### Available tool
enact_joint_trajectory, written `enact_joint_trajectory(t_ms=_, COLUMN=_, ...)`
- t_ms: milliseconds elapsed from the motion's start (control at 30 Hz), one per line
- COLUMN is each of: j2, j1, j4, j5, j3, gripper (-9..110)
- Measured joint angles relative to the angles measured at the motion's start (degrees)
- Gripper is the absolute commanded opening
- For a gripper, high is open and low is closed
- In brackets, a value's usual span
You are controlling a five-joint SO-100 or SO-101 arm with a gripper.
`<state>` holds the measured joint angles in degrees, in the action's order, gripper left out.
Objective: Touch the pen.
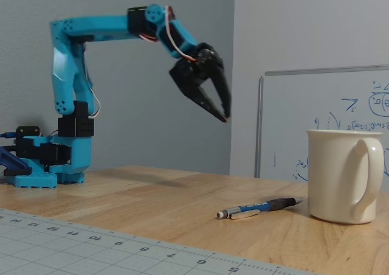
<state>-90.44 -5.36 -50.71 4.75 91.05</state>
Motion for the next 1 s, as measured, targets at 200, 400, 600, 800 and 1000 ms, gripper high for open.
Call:
enact_joint_trajectory(t_ms=200, j2=16.26, j1=0.0, j4=0.0, j5=0.0, j3=-15.82, gripper=1)
enact_joint_trajectory(t_ms=400, j2=26.46, j1=0.0, j4=0.0, j5=0.0, j3=-24.7, gripper=1)
enact_joint_trajectory(t_ms=600, j2=33.66, j1=0.44, j4=0.0, j5=0.0, j3=-32.7, gripper=0)
enact_joint_trajectory(t_ms=800, j2=42.19, j1=3.08, j4=0.0, j5=0.0, j3=-41.22, gripper=0)
enact_joint_trajectory(t_ms=1000, j2=48.87, j1=4.57, j4=0.0, j5=0.0, j3=-49.04, gripper=0)
